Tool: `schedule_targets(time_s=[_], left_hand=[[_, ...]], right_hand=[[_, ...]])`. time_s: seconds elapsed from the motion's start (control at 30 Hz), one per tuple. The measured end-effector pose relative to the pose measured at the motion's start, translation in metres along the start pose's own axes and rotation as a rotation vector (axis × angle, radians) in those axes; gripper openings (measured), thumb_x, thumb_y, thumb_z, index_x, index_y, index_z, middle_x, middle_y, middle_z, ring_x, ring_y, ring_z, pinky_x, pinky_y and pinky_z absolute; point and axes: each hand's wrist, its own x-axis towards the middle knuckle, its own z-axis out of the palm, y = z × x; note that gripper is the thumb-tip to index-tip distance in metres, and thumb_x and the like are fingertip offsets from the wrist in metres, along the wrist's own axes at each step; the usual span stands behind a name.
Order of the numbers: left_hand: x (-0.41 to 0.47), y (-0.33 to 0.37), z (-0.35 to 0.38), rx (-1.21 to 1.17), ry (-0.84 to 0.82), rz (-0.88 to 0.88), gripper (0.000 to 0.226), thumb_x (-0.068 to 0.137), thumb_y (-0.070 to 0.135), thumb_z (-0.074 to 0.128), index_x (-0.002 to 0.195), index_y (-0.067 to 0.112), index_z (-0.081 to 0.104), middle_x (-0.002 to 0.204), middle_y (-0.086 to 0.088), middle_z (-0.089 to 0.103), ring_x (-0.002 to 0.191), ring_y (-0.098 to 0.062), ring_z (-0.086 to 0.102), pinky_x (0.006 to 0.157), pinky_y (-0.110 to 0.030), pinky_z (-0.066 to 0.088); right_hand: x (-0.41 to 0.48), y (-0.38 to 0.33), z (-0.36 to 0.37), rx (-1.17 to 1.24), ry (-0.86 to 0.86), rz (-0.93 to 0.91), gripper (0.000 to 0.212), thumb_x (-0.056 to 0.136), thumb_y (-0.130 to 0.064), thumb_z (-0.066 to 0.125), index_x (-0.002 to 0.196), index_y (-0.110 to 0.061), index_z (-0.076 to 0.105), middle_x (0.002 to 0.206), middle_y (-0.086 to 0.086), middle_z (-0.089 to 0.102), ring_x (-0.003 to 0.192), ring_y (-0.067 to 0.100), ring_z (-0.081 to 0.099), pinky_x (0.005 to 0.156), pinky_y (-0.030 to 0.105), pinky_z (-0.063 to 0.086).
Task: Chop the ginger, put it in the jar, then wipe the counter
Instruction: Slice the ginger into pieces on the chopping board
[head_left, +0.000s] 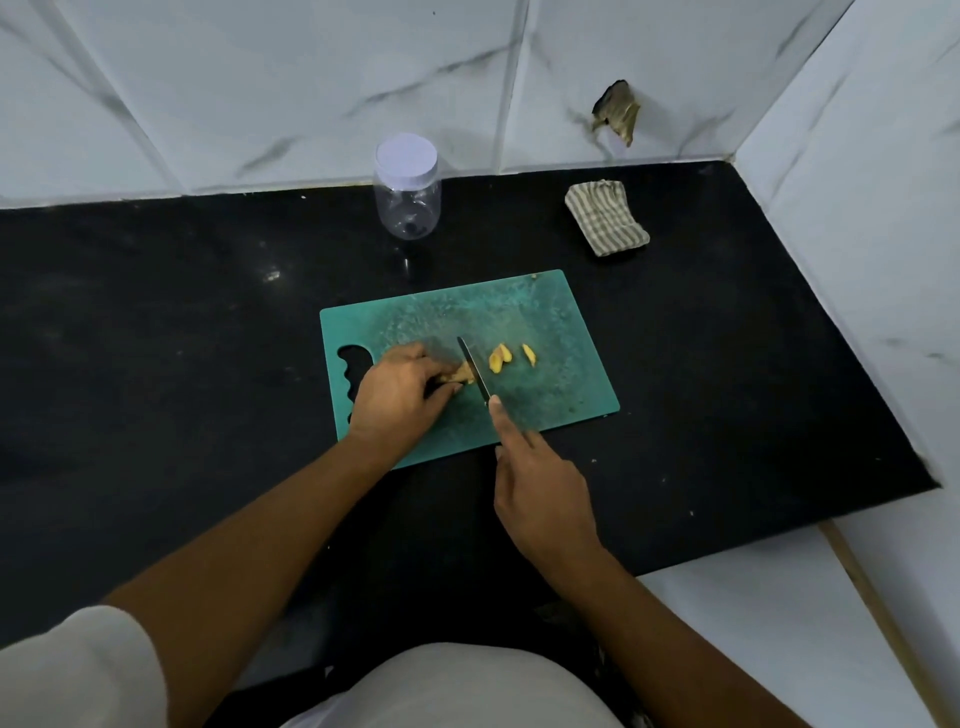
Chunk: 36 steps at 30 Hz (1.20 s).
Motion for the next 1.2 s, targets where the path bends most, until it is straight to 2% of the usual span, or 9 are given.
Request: schedule_targets(time_s=[0.13, 0.37, 0.53, 0.67, 0.8, 0.87, 0.97, 1.07, 1.2], left_hand=[[0.000, -0.002, 0.001, 0.003, 0.007, 0.005, 0.025, 0.090, 0.032, 0.075, 0.113, 0.021, 0.078, 0.088, 0.003, 0.061, 0.083, -0.018, 0.057, 0.069, -0.043, 0.054], [0.002, -0.005, 0.004, 0.005, -0.001, 0.005, 0.026, 0.090, 0.034, 0.075, 0.112, 0.021, 0.079, 0.088, 0.003, 0.060, 0.083, -0.017, 0.057, 0.068, -0.042, 0.055], [0.001, -0.005, 0.005, -0.003, 0.014, 0.010, 0.025, 0.090, 0.032, 0.076, 0.111, 0.019, 0.079, 0.087, 0.003, 0.059, 0.081, -0.016, 0.056, 0.066, -0.039, 0.054], [0.000, -0.005, 0.006, -0.007, 0.025, 0.002, 0.023, 0.090, 0.031, 0.076, 0.109, 0.019, 0.079, 0.086, 0.003, 0.059, 0.081, -0.016, 0.055, 0.065, -0.039, 0.052], [-0.002, -0.001, 0.004, -0.039, 0.042, -0.006, 0.021, 0.089, 0.028, 0.078, 0.107, 0.018, 0.079, 0.089, 0.003, 0.062, 0.082, -0.015, 0.057, 0.067, -0.037, 0.053], [-0.002, 0.000, 0.004, -0.038, 0.036, -0.006, 0.022, 0.089, 0.029, 0.077, 0.108, 0.018, 0.079, 0.090, 0.003, 0.062, 0.082, -0.014, 0.057, 0.068, -0.037, 0.054], [-0.002, -0.001, 0.004, -0.049, 0.031, -0.019, 0.024, 0.089, 0.030, 0.077, 0.110, 0.018, 0.079, 0.092, 0.004, 0.063, 0.084, -0.014, 0.059, 0.070, -0.039, 0.056], [-0.002, -0.001, 0.005, -0.045, 0.036, -0.035, 0.026, 0.089, 0.031, 0.078, 0.110, 0.016, 0.079, 0.094, 0.004, 0.064, 0.085, -0.015, 0.059, 0.072, -0.038, 0.055], [-0.002, 0.000, 0.007, -0.044, 0.046, -0.065, 0.029, 0.089, 0.033, 0.077, 0.112, 0.016, 0.078, 0.095, 0.007, 0.062, 0.086, -0.013, 0.057, 0.073, -0.033, 0.051]], right_hand=[[-0.007, 0.000, 0.003, 0.048, 0.019, 0.000, 0.066, 0.108, -0.026, 0.040, 0.164, -0.040, 0.009, 0.105, 0.001, 0.057, 0.068, 0.019, 0.053, 0.062, 0.037, 0.042], [-0.005, 0.007, 0.008, 0.145, 0.041, -0.029, 0.066, 0.105, -0.027, 0.042, 0.163, -0.042, 0.015, 0.101, -0.001, 0.060, 0.075, 0.020, 0.063, 0.064, 0.046, 0.055], [0.001, 0.011, 0.004, 0.054, 0.032, -0.060, 0.069, 0.105, -0.023, 0.046, 0.164, -0.038, 0.014, 0.096, 0.000, 0.057, 0.062, 0.018, 0.052, 0.054, 0.035, 0.040], [0.004, 0.004, 0.008, -0.134, 0.010, -0.023, 0.076, 0.105, -0.020, 0.045, 0.164, -0.036, -0.001, 0.115, 0.004, 0.059, 0.065, 0.018, 0.047, 0.060, 0.034, 0.035], [0.017, -0.008, 0.008, -0.224, -0.068, 0.013, 0.082, 0.105, -0.021, 0.045, 0.163, -0.035, -0.012, 0.132, 0.004, 0.054, 0.088, 0.022, 0.063, 0.068, 0.032, 0.035], [0.020, -0.010, 0.008, -0.240, -0.074, 0.011, 0.083, 0.105, -0.021, 0.045, 0.164, -0.035, -0.011, 0.133, 0.005, 0.054, 0.090, 0.023, 0.064, 0.069, 0.032, 0.036], [0.019, -0.006, 0.008, -0.154, -0.045, 0.019, 0.075, 0.106, -0.023, 0.043, 0.164, -0.039, -0.003, 0.118, 0.004, 0.058, 0.085, 0.025, 0.063, 0.067, 0.035, 0.039], [0.022, 0.008, 0.009, 0.138, 0.033, 0.007, 0.063, 0.108, -0.025, 0.044, 0.163, -0.041, 0.019, 0.096, -0.004, 0.057, 0.079, 0.019, 0.060, 0.069, 0.037, 0.048], [0.024, 0.019, 0.007, 0.369, 0.085, 0.027, 0.057, 0.106, -0.020, 0.052, 0.158, -0.037, 0.037, 0.077, -0.014, 0.053, 0.065, 0.002, 0.051, 0.063, 0.017, 0.038]])
